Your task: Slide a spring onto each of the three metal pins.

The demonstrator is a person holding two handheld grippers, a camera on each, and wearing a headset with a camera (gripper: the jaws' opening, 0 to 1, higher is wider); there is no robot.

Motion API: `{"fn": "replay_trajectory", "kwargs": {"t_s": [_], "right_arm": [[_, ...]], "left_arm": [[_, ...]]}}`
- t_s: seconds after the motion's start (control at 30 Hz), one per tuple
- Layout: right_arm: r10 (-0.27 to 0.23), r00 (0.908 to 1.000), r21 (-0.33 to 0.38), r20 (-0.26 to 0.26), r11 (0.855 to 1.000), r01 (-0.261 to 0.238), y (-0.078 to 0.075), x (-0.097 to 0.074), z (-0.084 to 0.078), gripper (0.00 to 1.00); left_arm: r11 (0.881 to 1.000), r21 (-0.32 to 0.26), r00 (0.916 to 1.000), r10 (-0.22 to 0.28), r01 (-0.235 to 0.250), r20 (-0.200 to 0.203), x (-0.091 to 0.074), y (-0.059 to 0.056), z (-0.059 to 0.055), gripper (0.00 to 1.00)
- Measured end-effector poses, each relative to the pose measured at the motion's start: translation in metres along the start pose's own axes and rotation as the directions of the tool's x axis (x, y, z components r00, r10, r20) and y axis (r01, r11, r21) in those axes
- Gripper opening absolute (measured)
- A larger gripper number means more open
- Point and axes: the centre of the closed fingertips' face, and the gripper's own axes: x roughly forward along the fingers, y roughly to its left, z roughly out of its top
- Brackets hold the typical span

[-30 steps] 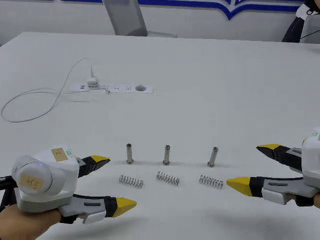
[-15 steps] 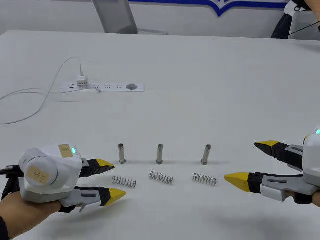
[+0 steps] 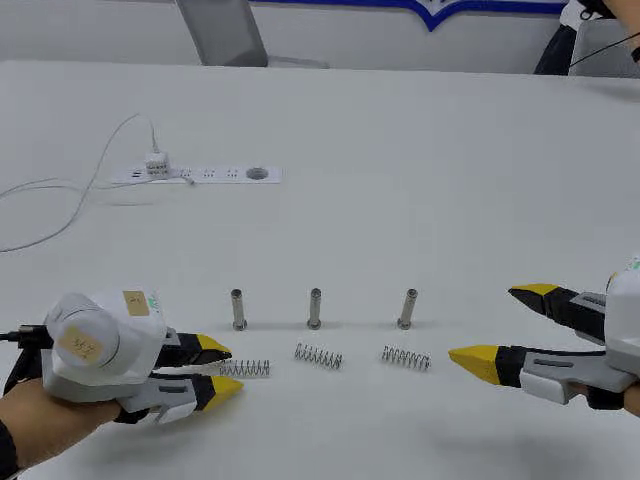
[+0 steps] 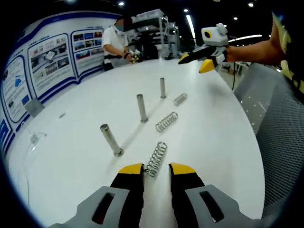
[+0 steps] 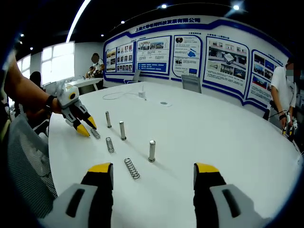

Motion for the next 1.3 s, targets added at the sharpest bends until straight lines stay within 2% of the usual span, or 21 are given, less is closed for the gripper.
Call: {"fn": "replay_trajectory", "kwargs": {"t_s": [0.2, 0.33, 0.43, 0.73, 0.83, 0.97, 1.0, 1.07, 1.1, 1.17, 1.2, 1.23, 1.3], "right_arm": [[0.007, 1.0, -0.004, -0.001, 1.0, -0.007, 0.004, 0.0, 0.001, 0.69], [0.01, 0.9999, -0.005, -0.002, 1.0, -0.01, 0.004, -0.001, 0.001, 0.69], [0.011, 0.9999, -0.007, 0.0, 1.0, -0.011, 0.005, -0.002, 0.001, 0.69], [0.018, 0.9998, -0.023, 0.006, 1.0, -0.018, 0.008, -0.006, 0.008, 0.68], [0.03, 0.9995, -0.035, 0.005, 0.999, -0.03, 0.011, -0.006, 0.011, 0.67], [0.076, 0.9971, -0.062, 0.0, 0.995, -0.076, 0.02, -0.008, 0.019, 0.59], [0.116, 0.9932, -0.066, -0.014, 0.991, -0.116, 0.025, -0.009, 0.019, 0.56], [0.14, 0.99, -0.082, -0.014, 0.987, -0.141, 0.03, -0.009, 0.024, 0.51], [0.181, 0.9832, -0.077, -0.023, 0.98, -0.182, 0.038, -0.009, 0.027, 0.49], [0.21, 0.9772, -0.085, -0.029, 0.973, -0.212, 0.043, -0.008, 0.031, 0.44], [0.253, 0.9667, -0.092, -0.041, 0.962, -0.256, 0.051, -0.007, 0.033, 0.42], [0.262, 0.964, -0.097, -0.047, 0.959, -0.265, 0.053, -0.006, 0.035, 0.41], [0.313, 0.9481, -0.105, -0.059, 0.942, -0.317, 0.063, -0.004, 0.038, 0.4]], "left_arm": [[1.0, 0.022, 0.9996, 0.003, -0.002, -0.027, 0.0, -0.006, -0.006, 0.18], [1.0, 0.009, 0.9996, 0.014, -0.014, -0.025, 0.001, -0.004, -0.006, 0.17], [1.0, 0.019, 0.9995, 0.022, -0.022, -0.023, 0.002, -0.004, -0.005, 0.12], [0.999, 0.032, 0.9994, 0.029, -0.029, -0.021, 0.001, -0.005, -0.003, 0.1], [0.999, 0.02, 0.9996, 0.027, -0.027, -0.006, -0.001, -0.009, 0.0, 0.1], [0.999, 0.002, 0.9976, 0.032, -0.033, 0.061, -0.009, -0.016, 0.017, 0.1], [1.0, 0.004, 0.9964, 0.031, -0.031, 0.079, -0.011, -0.02, 0.023, 0.1], [1.0, 0.01, 0.995, 0.027, -0.029, 0.096, -0.013, -0.026, 0.029, 0.1], [1.0, 0.016, 0.9936, 0.021, -0.023, 0.111, -0.014, -0.03, 0.033, 0.1], [1.0, 0.024, 0.9918, 0.014, -0.017, 0.127, -0.015, -0.036, 0.039, 0.1], [0.999, 0.032, 0.99, 0.007, -0.011, 0.141, -0.016, -0.04, 0.044, 0.1], [0.999, 0.036, 0.9891, 0.005, -0.011, 0.147, -0.017, -0.042, 0.047, 0.1], [0.999, 0.044, 0.986, -0.002, -0.005, 0.167, -0.018, -0.047, 0.056, 0.1]]}}
